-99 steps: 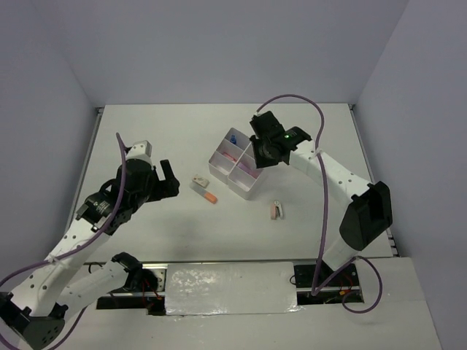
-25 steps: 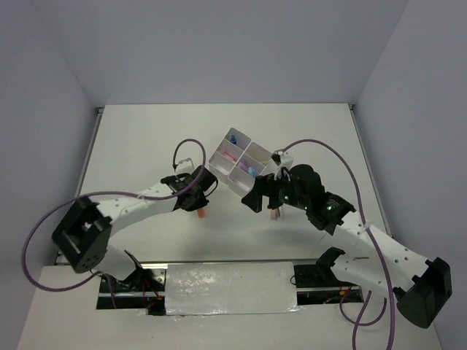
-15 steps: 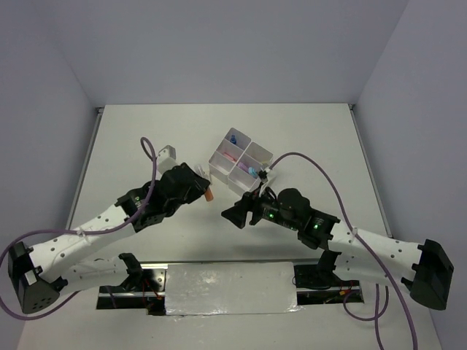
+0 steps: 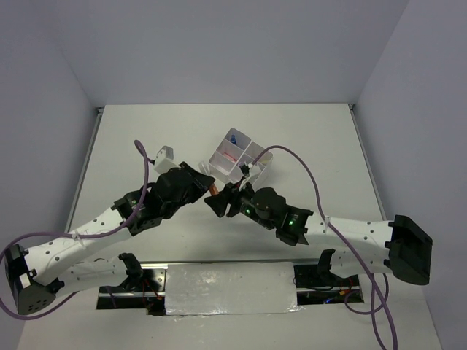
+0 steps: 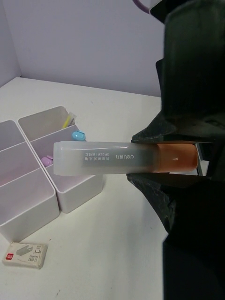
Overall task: Sort the stationery into containers
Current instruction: Place the stationery in the storage box.
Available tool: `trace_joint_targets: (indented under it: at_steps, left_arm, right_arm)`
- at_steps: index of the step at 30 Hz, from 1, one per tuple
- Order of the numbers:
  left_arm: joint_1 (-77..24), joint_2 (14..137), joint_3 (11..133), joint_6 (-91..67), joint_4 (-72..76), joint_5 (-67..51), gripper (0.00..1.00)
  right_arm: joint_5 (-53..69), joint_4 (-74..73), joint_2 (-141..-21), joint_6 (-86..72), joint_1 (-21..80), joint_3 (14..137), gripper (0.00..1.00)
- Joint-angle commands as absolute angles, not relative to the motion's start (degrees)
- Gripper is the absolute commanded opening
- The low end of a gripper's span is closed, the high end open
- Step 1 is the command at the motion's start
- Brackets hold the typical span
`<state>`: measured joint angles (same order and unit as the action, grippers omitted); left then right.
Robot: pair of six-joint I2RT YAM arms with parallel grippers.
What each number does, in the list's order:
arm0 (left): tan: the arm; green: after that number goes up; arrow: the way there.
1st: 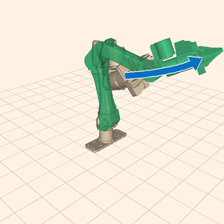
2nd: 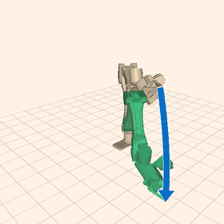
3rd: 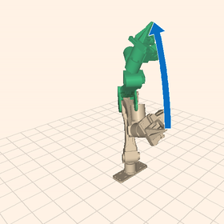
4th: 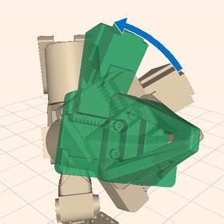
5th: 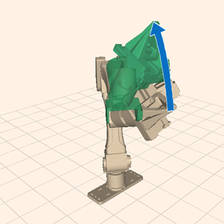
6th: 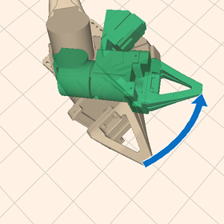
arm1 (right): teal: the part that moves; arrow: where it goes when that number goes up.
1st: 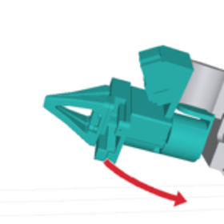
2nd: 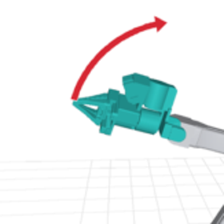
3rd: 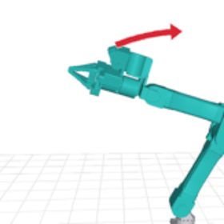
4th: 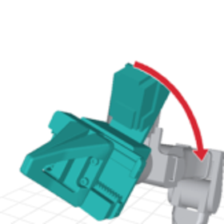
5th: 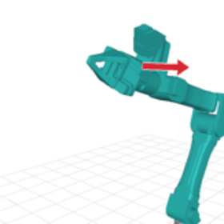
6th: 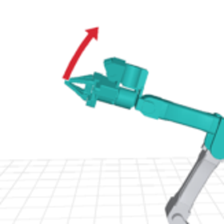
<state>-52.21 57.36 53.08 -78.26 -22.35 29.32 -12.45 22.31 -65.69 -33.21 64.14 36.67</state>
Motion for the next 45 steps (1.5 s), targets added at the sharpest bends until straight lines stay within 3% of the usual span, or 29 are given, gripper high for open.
trace_joint_targets:
  at_steps: [1,6,7,9,10,12,14,15,16,17,18,27,29,33,38,45]
  left_arm:
    - [-52.47,56.16,53.96,-79.1,-19.42,29.0,0.0]
    - [-52.56,54.85,52.74,-79.89,-19.77,29.27,0.0]
    - [-52.56,54.67,52.56,-79.81,-19.78,29.35,0.0]
    - [-52.56,54.49,52.3,-80.16,-20.21,29.7,0.0]
    - [-52.47,54.41,52.29,-80.07,-20.21,29.71,0.0]
    - [-52.56,54.49,52.29,-80.07,-20.22,29.45,0.0]
    - [-52.56,54.58,52.47,-79.46,-19.69,29.27,0.04]
    - [-52.56,54.93,52.91,-78.06,-19.43,29.62,0.18]
    - [-52.56,55.19,53.26,-76.65,-18.9,29.97,0.67]
    - [-52.38,55.98,53.96,-75.07,-19.42,30.58,0.89]
    - [-50.9,56.51,56.49,-74.28,-23.08,31.28,0.99]
    - [-35.26,57.39,67.75,-61.53,-35.76,29.7,0.99]
    - [-34.02,57.22,69.77,-56.64,-38.31,30.32,0.99]
    - [-33.66,58.27,72.33,-48.79,-42.01,28.66,0.99]
    - [-33.57,57.48,69.71,-42.28,-44.46,26.46,0.99]
    - [-33.4,54.32,65.57,-38.15,-43.77,24.27,0.99]
  right_arm:
    - [-20.64,25.22,-66.71,-34.19,65.21,39.9,0.58]
    - [-22.41,28.39,-66.44,-32.79,65.21,39.55,0.44]
    - [-22.06,29.0,-66.62,-31.83,65.3,39.64,0.37]
    - [-20.75,29.35,-66.71,-31.12,65.3,40.25,0.32]
    - [-20.31,29.27,-67.14,-30.24,65.3,40.51,0.22]
    - [-19.25,29.09,-67.59,-29.36,65.22,41.22,0.12]
    - [-18.02,28.22,-67.94,-28.13,65.3,41.57,0.08]
    - [-17.84,25.43,-67.85,-27.25,65.3,42.44,0.03]
    - [-17.93,23.05,-67.76,-26.99,65.3,43.15,0.0]
    - [-18.19,20.07,-67.68,-26.81,65.22,44.11,0.0]
    - [-18.89,11.95,-67.59,-26.89,65.04,46.91,0.0]
    - [-17.68,-25.98,-64.43,-29.89,57.67,55.19,0.0]
    - [-11.64,-29.86,-64.68,-28.31,51.35,57.03,0.0]
    - [-13.89,-41.81,-68.37,-24.27,45.45,63.53,0.0]
    - [-13.53,-47.63,-75.13,-20.4,41.75,72.58,0.0]
    - [-11.43,-46.85,-79.98,-18.37,41.31,75.06,0.0]
